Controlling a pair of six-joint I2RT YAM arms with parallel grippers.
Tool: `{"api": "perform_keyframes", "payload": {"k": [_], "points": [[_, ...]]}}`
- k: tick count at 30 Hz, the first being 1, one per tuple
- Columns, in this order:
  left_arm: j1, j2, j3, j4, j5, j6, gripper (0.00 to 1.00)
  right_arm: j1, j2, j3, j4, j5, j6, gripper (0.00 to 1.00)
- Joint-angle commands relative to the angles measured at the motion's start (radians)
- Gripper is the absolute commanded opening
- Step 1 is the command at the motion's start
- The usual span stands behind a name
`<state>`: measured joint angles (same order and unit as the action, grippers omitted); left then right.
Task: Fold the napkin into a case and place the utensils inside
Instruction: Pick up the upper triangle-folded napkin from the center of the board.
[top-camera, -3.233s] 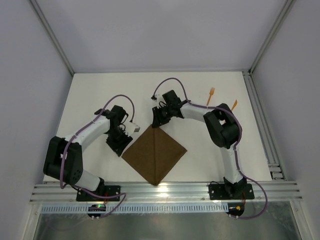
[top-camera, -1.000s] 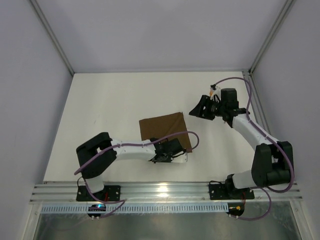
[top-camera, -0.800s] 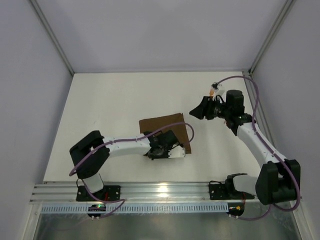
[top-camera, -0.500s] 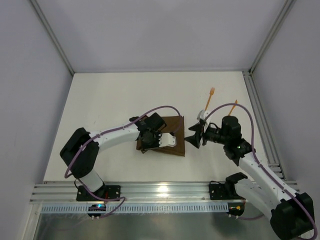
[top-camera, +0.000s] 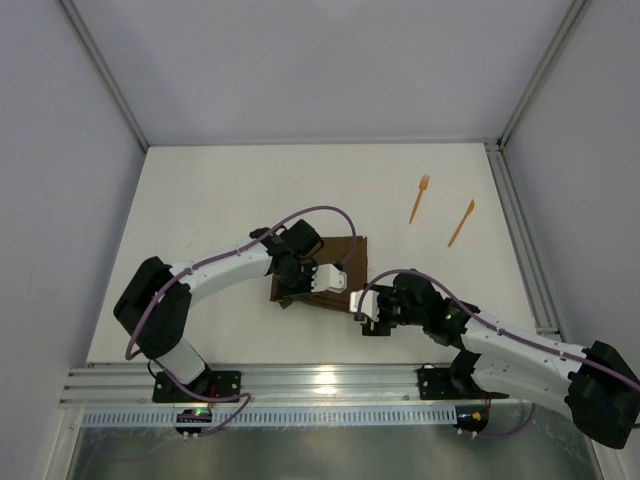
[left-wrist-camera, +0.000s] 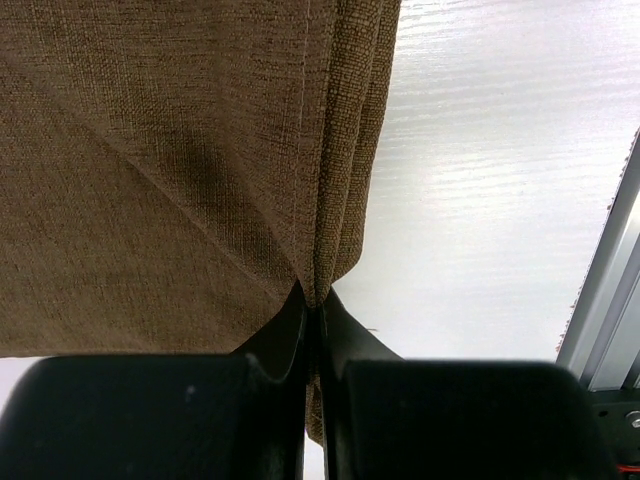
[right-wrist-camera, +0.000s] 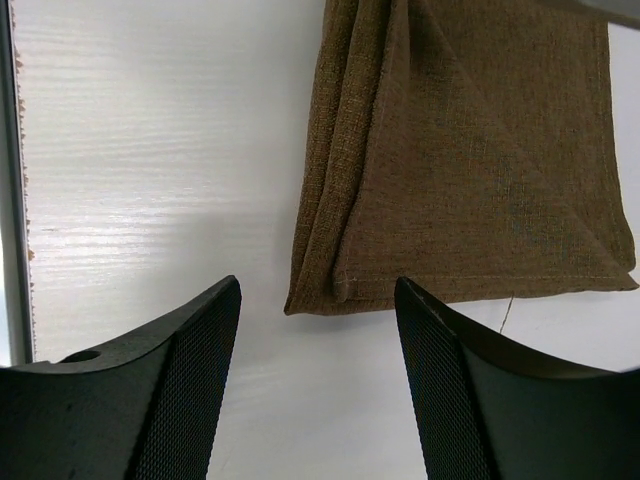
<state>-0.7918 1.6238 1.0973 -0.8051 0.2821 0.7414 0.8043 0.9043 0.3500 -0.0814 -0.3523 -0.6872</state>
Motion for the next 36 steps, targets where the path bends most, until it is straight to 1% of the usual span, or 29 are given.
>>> {"api": "perform_keyframes", "payload": {"k": [1, 3, 6, 9, 14, 15, 17, 18, 21, 22, 23, 25, 29, 30, 33, 34, 36], "points": [[0.014, -0.028, 0.018, -0.014, 0.045, 0.018, 0.0, 0.038, 0.027, 0.0, 0.031, 0.099, -0.055, 0.68], [0.02, -0.028, 0.016, -0.016, 0.048, 0.019, 0.0, 0.064, 0.05, 0.003, 0.032, 0.156, -0.06, 0.68], [0.026, -0.028, 0.021, -0.023, 0.055, 0.023, 0.0, 0.073, 0.111, -0.008, 0.1, 0.176, -0.068, 0.68], [0.028, -0.021, 0.026, -0.032, 0.065, 0.026, 0.0, 0.082, 0.186, 0.001, 0.175, 0.234, -0.074, 0.68], [0.029, -0.007, 0.032, -0.037, 0.08, 0.023, 0.0, 0.088, 0.235, 0.029, 0.163, 0.251, -0.087, 0.66], [0.031, -0.005, 0.035, -0.039, 0.084, 0.023, 0.0, 0.088, 0.242, 0.027, 0.173, 0.257, -0.084, 0.6], [0.04, -0.002, 0.042, -0.045, 0.106, 0.021, 0.0, 0.09, 0.248, 0.027, 0.177, 0.265, -0.086, 0.51], [0.048, 0.002, 0.05, -0.048, 0.109, 0.019, 0.0, 0.09, 0.257, 0.027, 0.18, 0.266, -0.086, 0.4], [0.052, 0.007, 0.058, -0.06, 0.114, 0.018, 0.0, 0.091, 0.266, 0.033, 0.175, 0.271, -0.08, 0.27], [0.054, 0.01, 0.059, -0.06, 0.112, 0.018, 0.0, 0.09, 0.263, 0.038, 0.172, 0.271, -0.075, 0.19], [0.054, 0.01, 0.059, -0.063, 0.109, 0.018, 0.0, 0.091, 0.26, 0.044, 0.167, 0.273, -0.069, 0.16], [0.054, 0.015, 0.058, -0.063, 0.101, 0.018, 0.0, 0.091, 0.243, 0.067, 0.138, 0.259, -0.052, 0.11], [0.095, 0.012, 0.064, -0.063, 0.117, 0.015, 0.01, 0.092, 0.2, 0.151, 0.078, 0.197, 0.026, 0.05], [0.106, 0.007, 0.067, -0.069, 0.121, 0.018, 0.02, 0.09, 0.19, 0.162, 0.039, 0.173, 0.04, 0.04], [0.123, -0.004, 0.072, -0.097, 0.106, 0.041, 0.08, 0.088, 0.159, 0.201, -0.027, 0.116, 0.063, 0.03], [0.123, -0.008, 0.07, -0.1, 0.106, 0.044, 0.12, 0.085, 0.16, 0.214, -0.041, 0.093, 0.078, 0.03], [0.124, -0.024, 0.053, -0.105, 0.104, 0.055, 0.19, 0.078, 0.185, 0.247, -0.079, 0.099, 0.098, 0.03]]}}
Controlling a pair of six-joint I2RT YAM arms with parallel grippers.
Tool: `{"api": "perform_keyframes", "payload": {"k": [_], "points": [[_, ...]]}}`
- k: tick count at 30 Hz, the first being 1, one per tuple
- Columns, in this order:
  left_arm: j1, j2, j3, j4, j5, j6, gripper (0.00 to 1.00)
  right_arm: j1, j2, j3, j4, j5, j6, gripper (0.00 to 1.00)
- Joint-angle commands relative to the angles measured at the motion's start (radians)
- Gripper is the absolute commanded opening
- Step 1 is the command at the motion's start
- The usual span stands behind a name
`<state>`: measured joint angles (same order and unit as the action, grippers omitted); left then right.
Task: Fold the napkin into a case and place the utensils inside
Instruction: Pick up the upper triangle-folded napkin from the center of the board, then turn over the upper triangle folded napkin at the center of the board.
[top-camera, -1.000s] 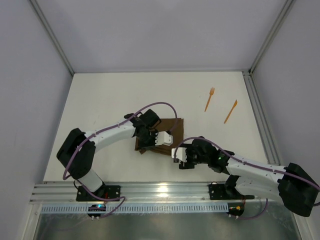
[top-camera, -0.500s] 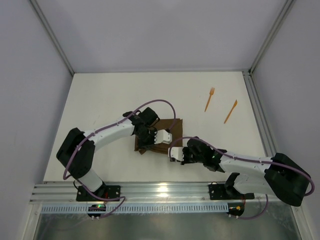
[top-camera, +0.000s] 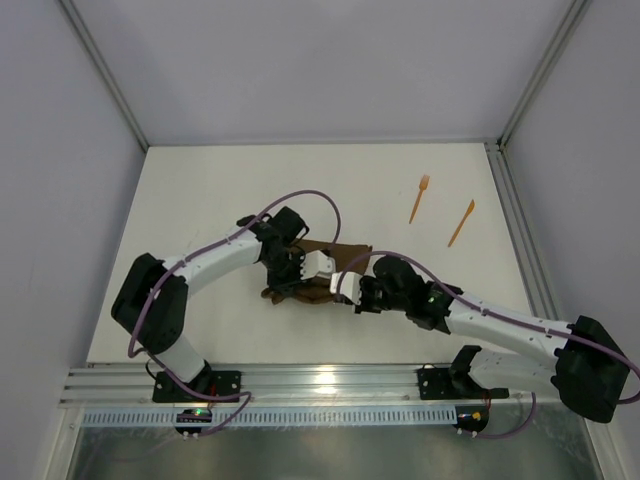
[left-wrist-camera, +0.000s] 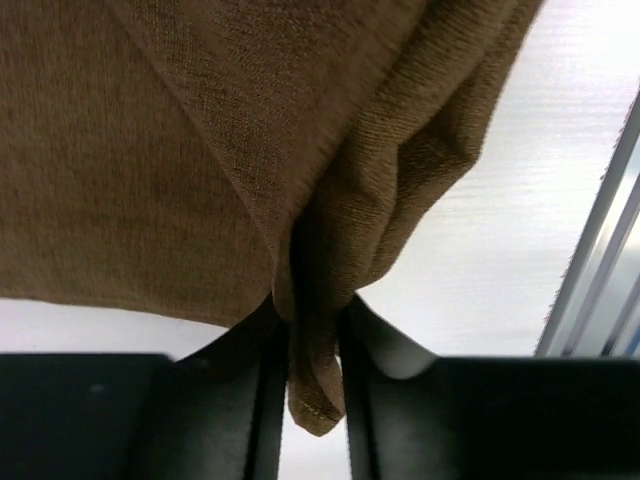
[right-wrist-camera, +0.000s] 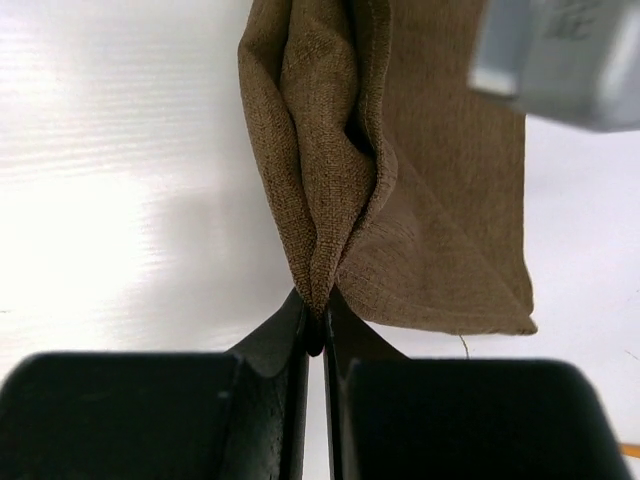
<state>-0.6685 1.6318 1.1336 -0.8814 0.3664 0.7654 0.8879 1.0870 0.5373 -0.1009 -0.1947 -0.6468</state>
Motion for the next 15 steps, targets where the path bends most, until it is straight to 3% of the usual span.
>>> {"api": "perform_keyframes", "payload": {"k": [1, 4, 12, 15], "points": [[0.003, -0.038, 0.006, -0.022, 0.02, 0.031, 0.29, -0.02, 0.011, 0.064, -0.06, -0.045, 0.067, 0.03], [0.003, -0.078, -0.063, 0.018, -0.01, 0.016, 0.48, -0.055, 0.043, 0.053, -0.045, -0.064, 0.094, 0.03], [-0.017, -0.135, -0.166, 0.122, -0.044, -0.081, 0.59, -0.133, 0.094, 0.064, 0.004, -0.138, 0.17, 0.03], [-0.034, -0.156, -0.189, 0.169, -0.081, -0.121, 0.73, -0.153, 0.114, 0.078, -0.003, -0.147, 0.188, 0.03]]}}
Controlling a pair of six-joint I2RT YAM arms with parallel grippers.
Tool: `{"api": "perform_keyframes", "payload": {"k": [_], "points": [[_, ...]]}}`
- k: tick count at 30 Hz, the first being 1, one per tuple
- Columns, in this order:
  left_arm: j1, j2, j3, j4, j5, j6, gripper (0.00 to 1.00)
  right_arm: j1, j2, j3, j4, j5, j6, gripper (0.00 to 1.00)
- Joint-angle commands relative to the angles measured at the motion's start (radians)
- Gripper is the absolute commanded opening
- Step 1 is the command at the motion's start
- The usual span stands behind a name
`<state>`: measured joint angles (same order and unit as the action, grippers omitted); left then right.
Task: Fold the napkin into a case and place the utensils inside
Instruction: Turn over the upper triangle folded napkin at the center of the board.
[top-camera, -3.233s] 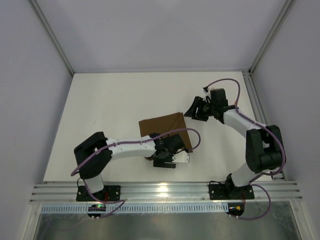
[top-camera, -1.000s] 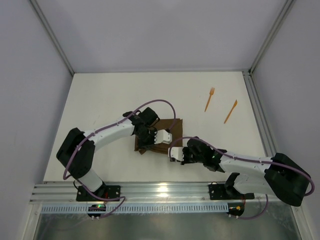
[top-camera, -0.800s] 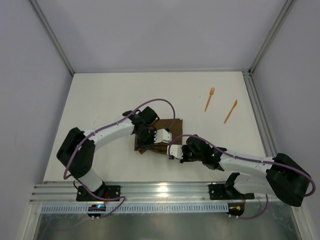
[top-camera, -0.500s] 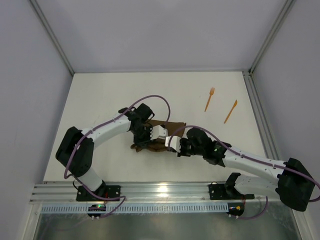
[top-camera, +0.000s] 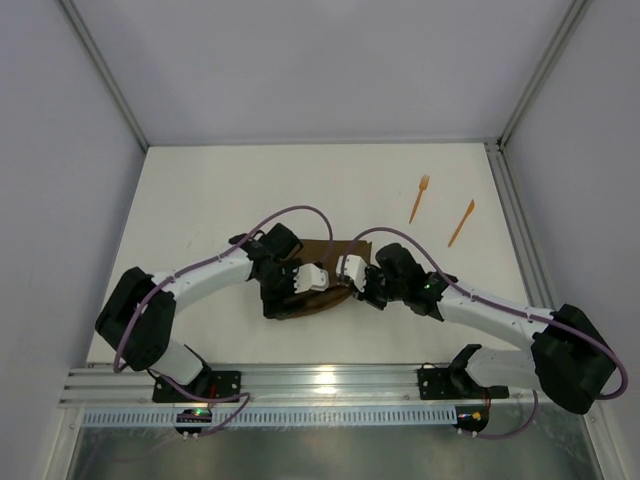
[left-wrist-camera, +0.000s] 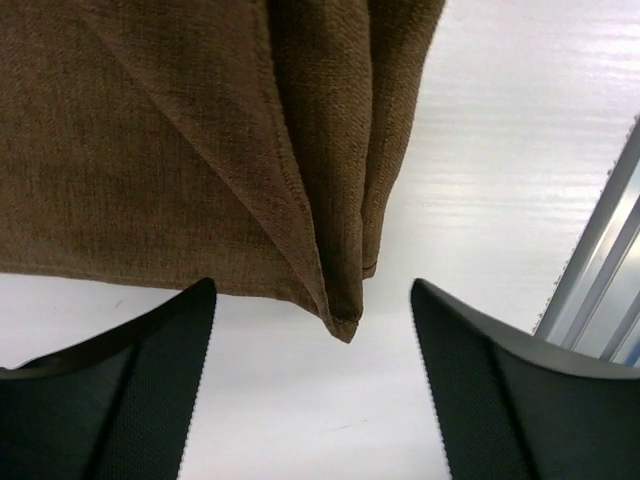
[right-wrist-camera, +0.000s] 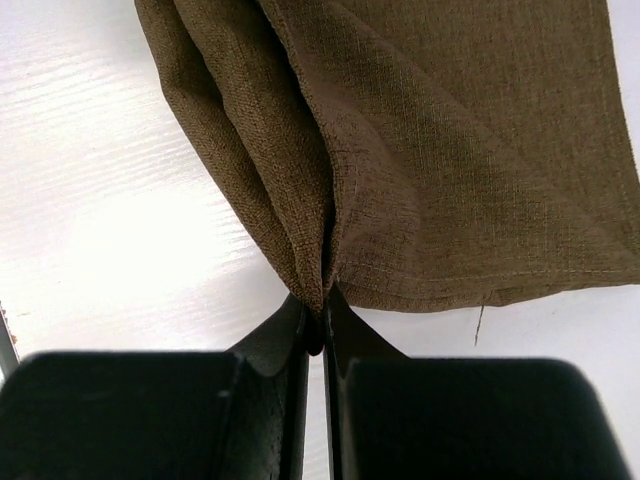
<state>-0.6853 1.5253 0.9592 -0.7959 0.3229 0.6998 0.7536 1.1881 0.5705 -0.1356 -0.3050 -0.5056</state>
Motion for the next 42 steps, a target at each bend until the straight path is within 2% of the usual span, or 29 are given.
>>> {"api": "perform_keyframes", "payload": {"k": [1, 2, 3, 8, 16, 21, 24, 29, 31, 35, 38, 42], "points": [[-0.023, -0.053, -0.02, 0.101, -0.054, -0.072, 0.84, -0.022, 0.024, 0.054, 0.028, -0.04, 0.049, 0.03], [-0.037, -0.054, -0.039, 0.15, -0.076, -0.092, 0.87, -0.026, 0.027, 0.057, 0.022, -0.043, 0.05, 0.03], [-0.046, -0.054, -0.049, 0.179, -0.115, -0.142, 0.99, -0.042, 0.028, 0.06, 0.021, -0.055, 0.059, 0.03], [-0.128, -0.065, -0.123, 0.283, -0.228, -0.212, 0.99, -0.111, 0.036, 0.075, 0.005, -0.128, 0.082, 0.03], [-0.281, -0.063, -0.171, 0.446, -0.458, -0.307, 0.99, -0.114, 0.059, 0.095, -0.001, -0.129, 0.096, 0.03], [-0.402, -0.054, -0.204, 0.514, -0.675, -0.345, 0.99, -0.119, 0.057, 0.095, 0.014, -0.137, 0.118, 0.03], [-0.431, -0.03, -0.232, 0.549, -0.72, -0.338, 0.99, -0.123, 0.057, 0.094, 0.019, -0.137, 0.121, 0.03], [-0.43, -0.048, -0.272, 0.564, -0.754, -0.341, 0.79, -0.132, 0.039, 0.083, 0.031, -0.14, 0.124, 0.03], [-0.43, -0.069, -0.284, 0.569, -0.777, -0.333, 0.74, -0.135, 0.036, 0.08, 0.031, -0.143, 0.122, 0.03], [-0.425, -0.099, -0.297, 0.567, -0.798, -0.332, 0.51, -0.137, 0.036, 0.08, 0.027, -0.149, 0.118, 0.03], [-0.416, -0.111, -0.301, 0.555, -0.803, -0.327, 0.41, -0.14, 0.031, 0.077, 0.025, -0.155, 0.116, 0.03], [-0.361, -0.135, -0.31, 0.531, -0.792, -0.321, 0.39, -0.142, 0.03, 0.077, 0.021, -0.16, 0.114, 0.03]]}}
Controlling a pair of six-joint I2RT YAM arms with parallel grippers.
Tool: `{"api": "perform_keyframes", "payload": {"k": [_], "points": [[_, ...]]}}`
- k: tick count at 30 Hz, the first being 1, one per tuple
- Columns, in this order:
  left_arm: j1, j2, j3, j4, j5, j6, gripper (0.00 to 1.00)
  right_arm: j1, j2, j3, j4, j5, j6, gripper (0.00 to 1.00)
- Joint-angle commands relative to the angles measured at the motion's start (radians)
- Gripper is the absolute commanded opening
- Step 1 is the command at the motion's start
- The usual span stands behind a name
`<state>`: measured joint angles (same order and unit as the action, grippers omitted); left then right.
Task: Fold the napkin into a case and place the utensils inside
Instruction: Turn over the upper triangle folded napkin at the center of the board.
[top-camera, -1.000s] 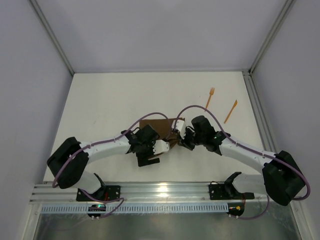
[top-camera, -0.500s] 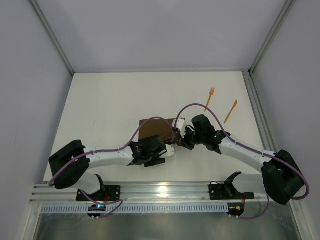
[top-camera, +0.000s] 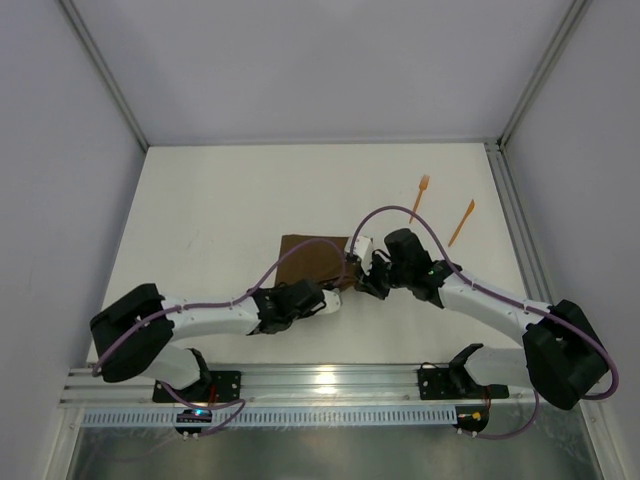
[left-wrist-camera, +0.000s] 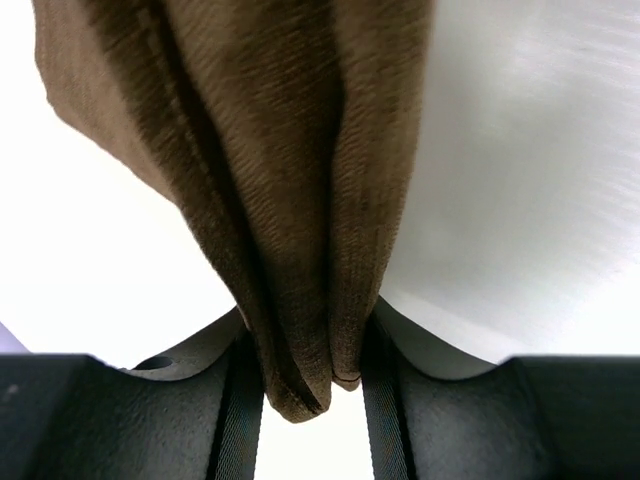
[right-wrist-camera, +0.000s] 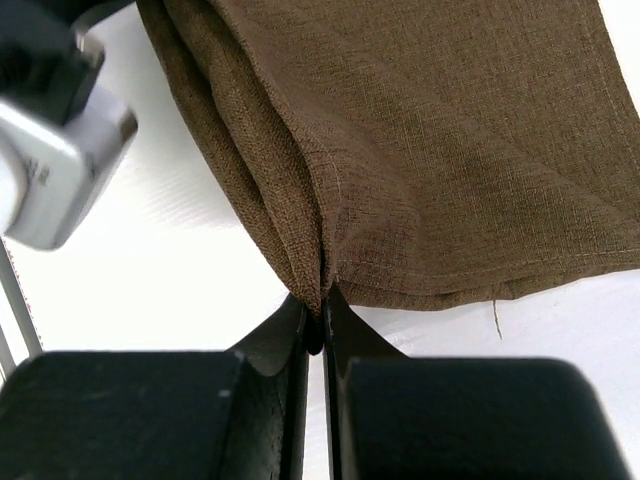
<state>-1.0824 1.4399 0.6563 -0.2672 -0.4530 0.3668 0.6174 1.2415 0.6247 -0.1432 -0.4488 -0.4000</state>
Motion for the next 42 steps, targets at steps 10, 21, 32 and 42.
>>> {"api": "perform_keyframes", "payload": {"k": [10, 21, 32, 42], "points": [[0.11, -0.082, 0.065, -0.128, 0.145, 0.018, 0.0, -0.007, -0.036, 0.076, -0.047, 0.002, 0.006, 0.03], [0.223, -0.194, 0.411, -0.721, 0.203, 0.213, 0.0, 0.108, -0.068, 0.427, -0.407, 0.039, 0.021, 0.03], [0.272, -0.4, 0.535, -1.095, 0.148, 0.351, 0.0, 0.366, -0.077, 0.425, -0.194, 0.004, 0.416, 0.03], [0.331, -0.447, 0.631, -1.242, 0.123, 0.517, 0.0, 0.455, 0.024, 0.346, 0.188, -0.108, 0.848, 0.03]]}}
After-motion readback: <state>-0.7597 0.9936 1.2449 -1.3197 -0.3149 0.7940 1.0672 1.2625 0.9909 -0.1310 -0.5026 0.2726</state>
